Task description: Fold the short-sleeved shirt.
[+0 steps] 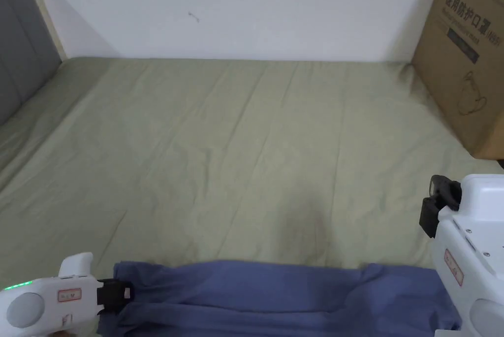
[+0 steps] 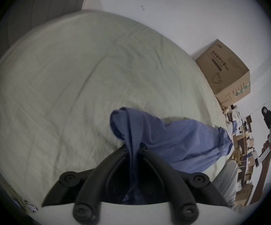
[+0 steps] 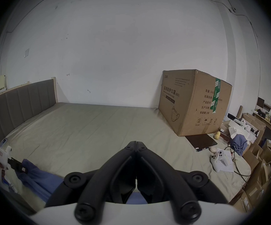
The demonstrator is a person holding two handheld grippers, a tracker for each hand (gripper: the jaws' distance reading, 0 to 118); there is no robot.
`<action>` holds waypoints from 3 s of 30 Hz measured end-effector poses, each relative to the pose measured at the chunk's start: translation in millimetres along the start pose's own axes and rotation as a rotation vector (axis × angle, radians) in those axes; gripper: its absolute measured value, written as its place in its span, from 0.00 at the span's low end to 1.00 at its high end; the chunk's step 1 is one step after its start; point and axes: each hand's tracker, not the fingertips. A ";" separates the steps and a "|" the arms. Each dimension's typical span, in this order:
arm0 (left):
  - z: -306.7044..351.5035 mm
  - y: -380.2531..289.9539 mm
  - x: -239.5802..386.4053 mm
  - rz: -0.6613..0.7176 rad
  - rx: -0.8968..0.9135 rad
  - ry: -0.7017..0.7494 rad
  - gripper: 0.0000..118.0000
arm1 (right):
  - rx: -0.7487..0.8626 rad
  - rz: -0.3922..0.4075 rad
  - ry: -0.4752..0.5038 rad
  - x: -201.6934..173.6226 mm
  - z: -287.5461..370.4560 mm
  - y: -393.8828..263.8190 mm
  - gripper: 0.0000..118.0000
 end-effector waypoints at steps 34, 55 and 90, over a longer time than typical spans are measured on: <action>-67.1 -3.7 197.1 -0.134 -0.182 -0.012 0.05 | 0.084 -0.059 0.011 52.8 37.5 2.8 0.00; 20.5 7.8 182.8 -0.121 0.206 0.014 0.74 | 0.082 -0.043 -0.012 54.7 36.4 6.0 0.00; -109.7 -99.0 225.0 -0.364 -0.059 0.042 0.00 | 0.044 -0.054 -0.038 69.2 31.1 -4.8 0.00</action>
